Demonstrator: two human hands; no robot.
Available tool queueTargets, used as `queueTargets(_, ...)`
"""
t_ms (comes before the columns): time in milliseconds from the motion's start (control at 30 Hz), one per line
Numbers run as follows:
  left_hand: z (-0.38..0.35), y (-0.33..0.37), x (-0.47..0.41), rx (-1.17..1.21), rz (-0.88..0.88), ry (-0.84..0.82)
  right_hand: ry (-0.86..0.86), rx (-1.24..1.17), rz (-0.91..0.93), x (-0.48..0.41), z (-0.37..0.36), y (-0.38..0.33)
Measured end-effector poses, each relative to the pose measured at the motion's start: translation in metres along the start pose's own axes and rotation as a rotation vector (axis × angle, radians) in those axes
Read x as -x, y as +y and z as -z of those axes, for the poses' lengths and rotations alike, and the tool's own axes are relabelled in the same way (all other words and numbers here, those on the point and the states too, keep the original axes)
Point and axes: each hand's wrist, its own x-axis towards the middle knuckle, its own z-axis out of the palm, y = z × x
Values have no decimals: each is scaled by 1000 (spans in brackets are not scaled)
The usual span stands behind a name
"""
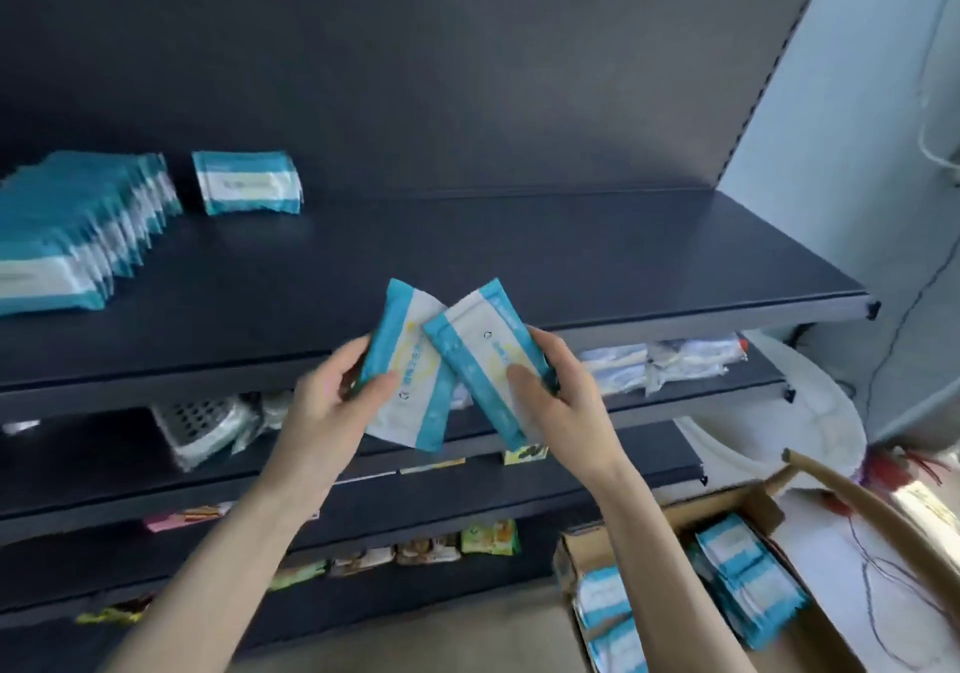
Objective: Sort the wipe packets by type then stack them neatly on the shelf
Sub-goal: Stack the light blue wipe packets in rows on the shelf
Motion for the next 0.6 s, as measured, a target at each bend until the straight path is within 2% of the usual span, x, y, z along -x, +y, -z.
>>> queueTargets(133, 70, 20, -40, -118, -92, 134, -10, 33, 63, -46, -53, -23)
queueTargets(300, 149, 44, -97, -314, -175, 199, 1, 48, 139, -100, -120, -46)
queueTargets(600, 231, 69, -220, -709, -132, 42, 64, 210, 134, -180, -191, -57)
